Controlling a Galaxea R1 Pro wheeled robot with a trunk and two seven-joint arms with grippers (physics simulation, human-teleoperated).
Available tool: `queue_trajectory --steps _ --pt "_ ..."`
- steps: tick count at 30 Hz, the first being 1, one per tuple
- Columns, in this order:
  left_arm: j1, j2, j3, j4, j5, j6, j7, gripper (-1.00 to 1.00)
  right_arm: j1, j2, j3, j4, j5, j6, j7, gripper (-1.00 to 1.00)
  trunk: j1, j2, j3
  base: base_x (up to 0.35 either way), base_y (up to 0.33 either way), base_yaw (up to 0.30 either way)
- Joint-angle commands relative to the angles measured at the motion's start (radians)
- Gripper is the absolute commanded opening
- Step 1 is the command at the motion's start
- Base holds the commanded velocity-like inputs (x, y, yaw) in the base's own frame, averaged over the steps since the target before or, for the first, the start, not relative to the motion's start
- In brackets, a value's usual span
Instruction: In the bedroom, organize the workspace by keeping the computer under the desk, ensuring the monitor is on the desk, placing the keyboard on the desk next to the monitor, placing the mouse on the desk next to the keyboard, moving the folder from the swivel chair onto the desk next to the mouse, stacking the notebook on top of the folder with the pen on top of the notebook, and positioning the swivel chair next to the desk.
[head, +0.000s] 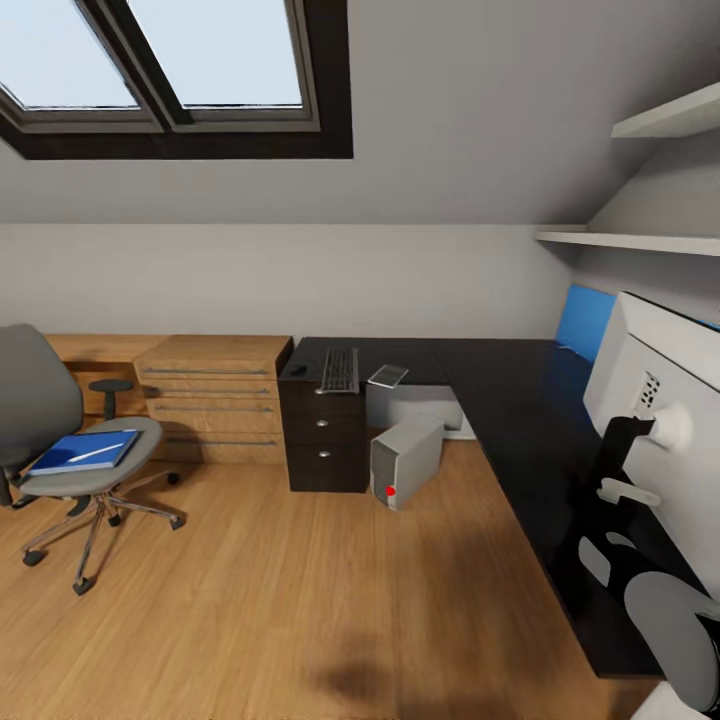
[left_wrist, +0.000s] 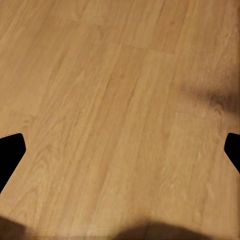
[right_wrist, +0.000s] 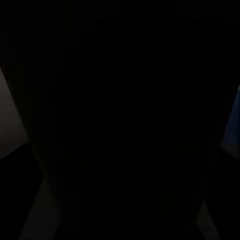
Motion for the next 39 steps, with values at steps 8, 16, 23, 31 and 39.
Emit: queue_trajectory --steps 8,16,23,31,39 --pt "0.000 0.001 -0.005 -0.001 0.010 -0.004 0.007 1.00 0.000 0.000 0.004 0.003 -0.015 0.001 -0.006 1.00 0.000 0.000 -0.001 -0.006 -0.010 0.000" --pt "0.000 0.001 -0.005 -0.001 0.009 -0.005 0.006 1.00 0.000 -0.001 0.004 0.003 -0.015 0.001 -0.005 1.00 0.000 0.000 -0.001 -0.127 0.000 0.000" --pt "0.000 0.001 -0.005 -0.001 0.010 -0.005 0.006 1.00 0.000 0.000 0.004 0.004 -0.013 0.001 -0.005 1.00 0.000 0.000 -0.001 -0.298 0.000 0.000" --pt "0.000 0.001 -0.005 -0.001 0.010 -0.004 0.006 1.00 0.000 0.001 0.004 0.004 -0.013 0.001 -0.004 1.00 0.000 0.000 -0.001 -0.294 0.000 0.000" --pt "0.000 0.002 -0.004 -0.001 0.010 -0.004 0.009 1.00 0.000 0.001 0.004 0.004 -0.013 0.001 -0.004 1.00 0.000 0.000 -0.001 -0.311 -0.067 0.000"
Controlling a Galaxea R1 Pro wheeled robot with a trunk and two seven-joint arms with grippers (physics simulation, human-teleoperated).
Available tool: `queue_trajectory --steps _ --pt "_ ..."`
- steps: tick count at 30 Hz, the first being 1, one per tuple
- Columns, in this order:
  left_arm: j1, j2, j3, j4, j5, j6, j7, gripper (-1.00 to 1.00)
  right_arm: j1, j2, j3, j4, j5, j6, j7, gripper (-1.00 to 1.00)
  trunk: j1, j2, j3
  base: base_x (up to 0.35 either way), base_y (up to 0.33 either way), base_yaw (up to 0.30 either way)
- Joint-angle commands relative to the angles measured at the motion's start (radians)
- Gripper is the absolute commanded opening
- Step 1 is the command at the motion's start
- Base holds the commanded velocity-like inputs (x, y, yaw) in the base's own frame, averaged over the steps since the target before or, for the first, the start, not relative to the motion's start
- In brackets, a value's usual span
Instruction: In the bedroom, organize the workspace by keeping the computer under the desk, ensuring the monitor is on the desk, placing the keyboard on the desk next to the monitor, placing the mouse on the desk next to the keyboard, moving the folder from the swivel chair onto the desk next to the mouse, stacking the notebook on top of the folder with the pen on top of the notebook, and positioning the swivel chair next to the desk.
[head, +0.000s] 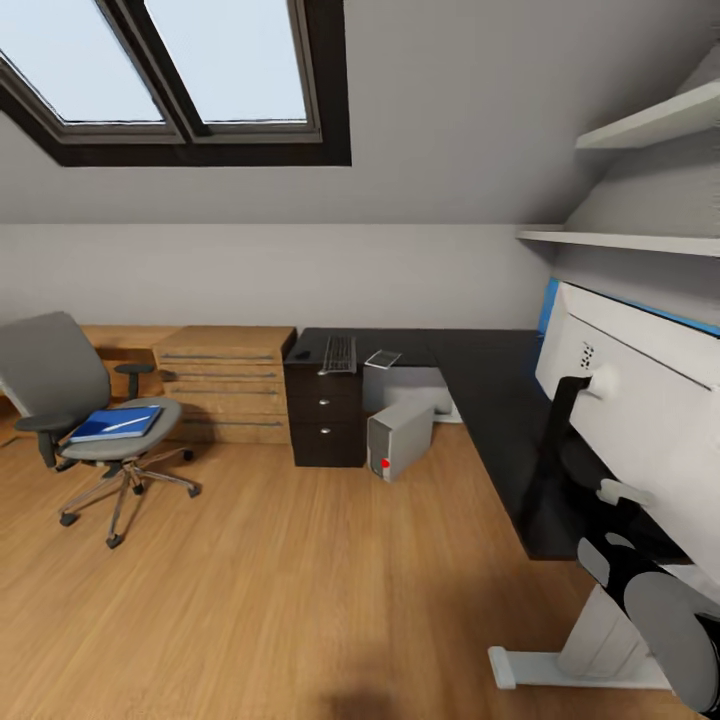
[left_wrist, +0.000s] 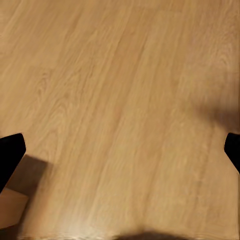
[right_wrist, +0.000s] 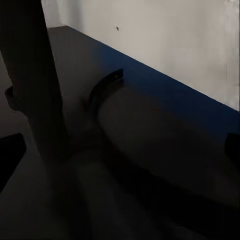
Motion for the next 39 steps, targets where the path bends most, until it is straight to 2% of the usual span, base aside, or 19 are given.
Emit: queue_trajectory --steps 1,4,5,8,12,23,35,39 --pt "0.000 0.001 -0.004 0.000 0.011 -0.004 0.006 1.00 -0.001 -0.001 -0.002 0.001 -0.002 -0.004 -0.004 1.00 0.000 -0.001 -0.001 -0.221 -0.238 0.000" --pt "0.000 0.001 -0.003 0.009 0.011 -0.004 0.008 1.00 -0.001 -0.002 -0.003 0.000 -0.003 -0.009 -0.005 1.00 0.000 -0.001 -0.001 -0.125 -0.290 0.000" --pt "0.000 0.004 -0.001 0.019 0.011 -0.004 0.007 1.00 -0.001 -0.004 -0.005 -0.002 -0.005 -0.048 -0.007 1.00 0.000 -0.001 -0.001 -0.012 -0.341 0.000" --pt "0.000 0.008 0.001 0.021 0.011 -0.004 0.008 1.00 -0.001 -0.005 -0.006 -0.006 -0.008 -0.077 -0.009 1.00 0.000 -0.001 -0.001 -0.006 -0.344 0.000" --pt "0.000 0.009 0.002 0.021 0.011 -0.004 0.008 1.00 -0.001 -0.005 -0.006 -0.007 -0.009 -0.082 -0.009 1.00 0.000 -0.001 -0.001 -0.001 -0.198 0.000" --pt "0.000 0.008 0.001 0.021 0.011 -0.004 0.009 1.00 -0.001 -0.004 -0.006 -0.006 -0.008 -0.082 -0.008 1.00 0.000 -0.001 -0.001 -0.022 -0.015 0.000" --pt "0.000 0.009 0.002 0.021 0.011 -0.004 0.008 1.00 -0.001 0.003 -0.003 -0.005 -0.007 -0.076 -0.006 1.00 0.000 -0.001 -0.001 -0.296 0.050 0.000" --pt "0.000 0.008 0.001 0.021 0.011 -0.004 0.007 1.00 -0.001 0.009 0.000 -0.008 -0.007 -0.042 -0.005 1.00 0.000 -0.001 -0.001 -0.186 0.030 0.000"
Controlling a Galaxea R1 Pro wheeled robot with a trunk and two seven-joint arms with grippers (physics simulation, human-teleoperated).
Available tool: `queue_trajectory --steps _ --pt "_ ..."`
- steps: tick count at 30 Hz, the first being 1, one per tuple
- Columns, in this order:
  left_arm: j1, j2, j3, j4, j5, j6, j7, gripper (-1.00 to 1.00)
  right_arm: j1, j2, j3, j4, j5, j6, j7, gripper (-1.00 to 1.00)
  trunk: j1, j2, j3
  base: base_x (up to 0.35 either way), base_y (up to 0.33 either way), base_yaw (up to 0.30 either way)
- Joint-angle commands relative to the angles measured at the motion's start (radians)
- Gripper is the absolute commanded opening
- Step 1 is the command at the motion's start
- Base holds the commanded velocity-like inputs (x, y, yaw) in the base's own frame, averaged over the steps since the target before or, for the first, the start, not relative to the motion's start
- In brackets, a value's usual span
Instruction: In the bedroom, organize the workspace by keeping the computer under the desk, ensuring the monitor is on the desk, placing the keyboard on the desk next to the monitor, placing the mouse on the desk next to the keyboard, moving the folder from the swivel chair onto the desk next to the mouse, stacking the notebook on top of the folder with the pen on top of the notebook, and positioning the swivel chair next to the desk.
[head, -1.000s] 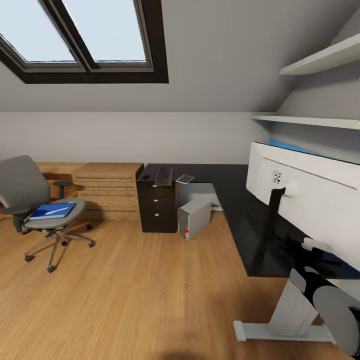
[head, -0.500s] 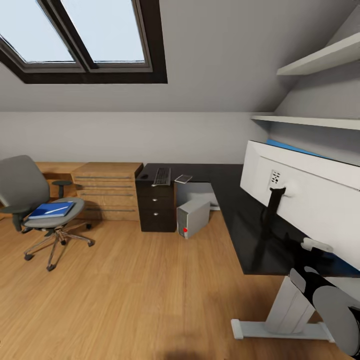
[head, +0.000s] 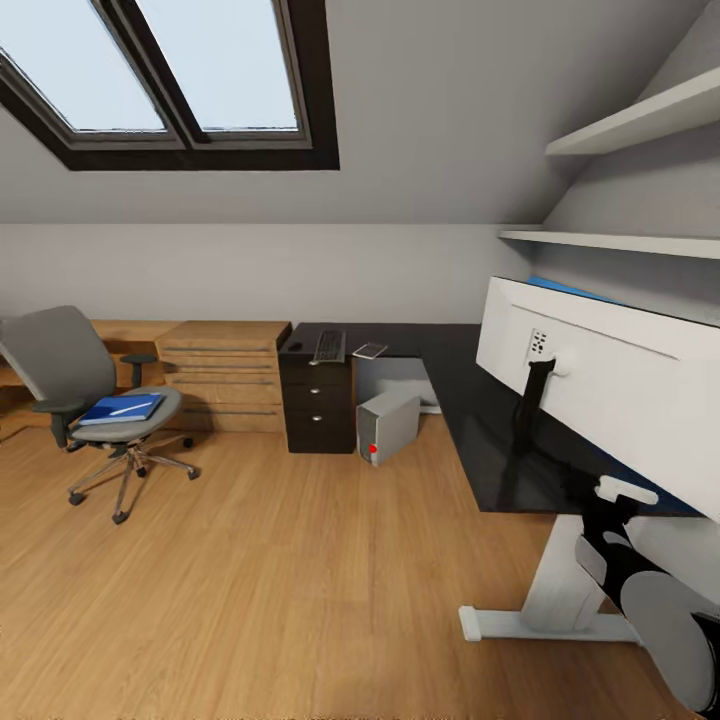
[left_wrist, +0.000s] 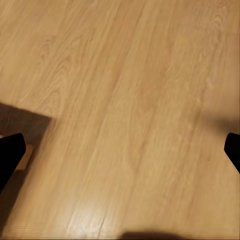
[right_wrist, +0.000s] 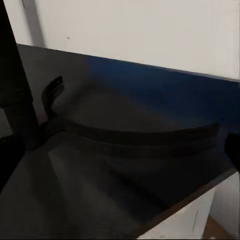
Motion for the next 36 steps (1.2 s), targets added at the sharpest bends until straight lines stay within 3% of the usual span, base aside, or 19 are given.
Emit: queue_trajectory --steps 1,8,9,12,13,16,21,22,36 --pt "0.000 0.001 -0.005 -0.001 0.011 -0.004 0.006 1.00 -0.001 0.002 0.003 -0.001 -0.001 0.014 -0.004 1.00 0.000 0.000 -0.001 -0.100 0.015 0.000" --pt "0.000 0.000 -0.007 -0.001 0.011 -0.004 0.005 1.00 0.004 0.012 -0.002 -0.169 -0.007 0.257 -0.003 1.00 0.000 0.000 -0.001 -0.032 0.005 0.000" --pt "0.000 -0.001 -0.008 -0.001 0.011 -0.004 0.005 1.00 0.033 0.014 -0.003 -0.289 -0.011 0.372 -0.001 1.00 0.000 0.000 -0.001 -0.006 0.001 0.000" --pt "0.000 -0.002 -0.008 -0.001 0.010 -0.004 0.005 1.00 0.085 0.032 -0.004 -0.418 -0.021 0.458 0.000 1.00 0.000 0.000 -0.001 0.005 -0.008 0.000" --pt "0.000 -0.002 -0.009 -0.001 0.009 -0.004 0.004 1.00 0.142 0.065 -0.005 -0.561 -0.034 0.504 -0.002 1.00 0.000 0.000 -0.001 0.132 -0.124 0.000" --pt "0.000 -0.003 -0.011 0.000 0.009 -0.004 0.004 1.00 0.201 0.088 -0.006 -0.675 -0.039 0.521 -0.002 1.00 0.000 0.000 -0.001 0.171 -0.168 0.000" --pt "0.000 -0.004 -0.013 0.009 0.009 -0.004 0.003 1.00 0.288 0.103 -0.005 -0.780 -0.043 0.527 -0.002 1.00 0.000 0.000 -0.001 0.214 -0.218 0.000" --pt "0.000 -0.005 -0.016 0.044 0.007 -0.004 0.002 1.00 0.315 0.108 -0.005 -0.813 -0.043 0.526 -0.001 1.00 0.000 0.000 -0.001 0.232 -0.239 0.000" --pt "0.000 -0.006 -0.016 0.077 0.006 0.002 0.000 1.00 0.328 0.109 -0.007 -0.827 -0.045 0.515 -0.002 1.00 0.000 0.000 -0.001 0.235 -0.243 -0.003"
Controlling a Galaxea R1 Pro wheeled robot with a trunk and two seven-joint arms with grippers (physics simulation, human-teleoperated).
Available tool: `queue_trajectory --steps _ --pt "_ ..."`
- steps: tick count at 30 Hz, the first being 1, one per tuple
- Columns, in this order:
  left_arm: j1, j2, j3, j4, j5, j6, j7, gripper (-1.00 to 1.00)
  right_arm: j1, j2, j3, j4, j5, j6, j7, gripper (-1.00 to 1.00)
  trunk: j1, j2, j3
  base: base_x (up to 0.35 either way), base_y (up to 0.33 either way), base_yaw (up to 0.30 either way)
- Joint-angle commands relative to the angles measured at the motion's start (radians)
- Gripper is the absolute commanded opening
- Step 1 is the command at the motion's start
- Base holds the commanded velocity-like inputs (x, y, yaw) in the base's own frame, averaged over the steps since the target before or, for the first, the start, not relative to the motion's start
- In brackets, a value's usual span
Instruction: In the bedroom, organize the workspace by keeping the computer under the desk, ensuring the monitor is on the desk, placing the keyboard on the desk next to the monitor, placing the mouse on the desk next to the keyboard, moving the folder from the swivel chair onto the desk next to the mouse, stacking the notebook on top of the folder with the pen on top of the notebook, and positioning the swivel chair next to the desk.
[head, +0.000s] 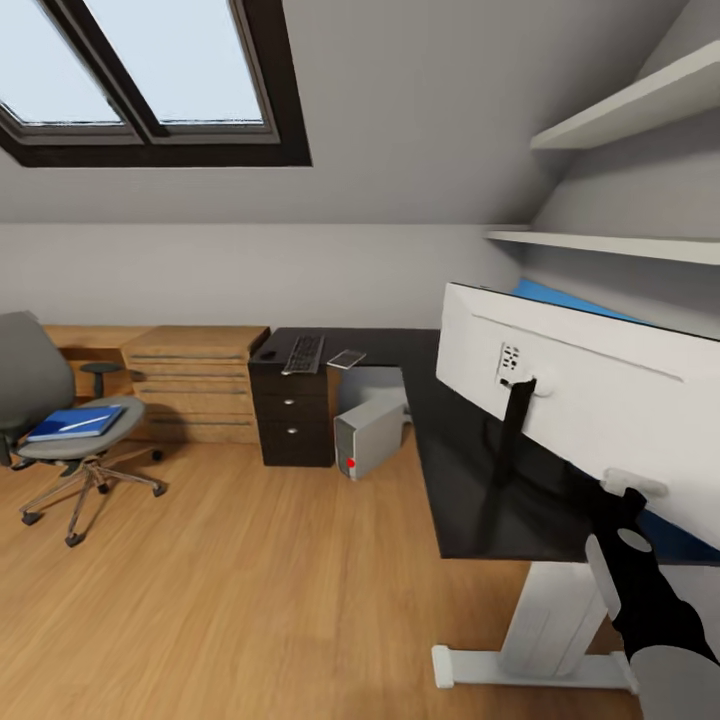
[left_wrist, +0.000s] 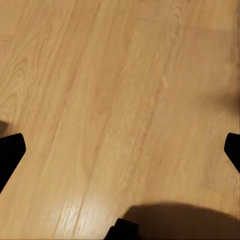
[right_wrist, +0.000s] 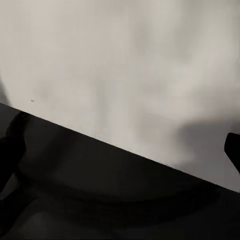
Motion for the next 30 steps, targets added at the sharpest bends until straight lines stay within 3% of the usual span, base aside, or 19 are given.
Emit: queue_trajectory --steps 1,19,30 --pt "0.000 0.001 -0.006 -0.001 0.011 -0.004 0.006 1.00 0.000 0.000 0.001 -0.001 -0.005 -0.001 -0.004 1.00 0.000 0.000 -0.001 0.225 -0.237 -0.076" --pt "0.000 0.005 -0.002 -0.002 0.011 -0.010 0.009 1.00 0.000 -0.001 0.000 -0.001 -0.005 -0.017 -0.004 1.00 0.000 0.000 0.013 0.038 -0.034 -0.226" --pt "0.000 0.006 0.000 -0.003 0.012 -0.010 0.009 1.00 0.000 0.001 0.001 0.001 -0.004 -0.018 -0.004 1.00 0.000 0.000 0.013 0.214 -0.099 -0.023"
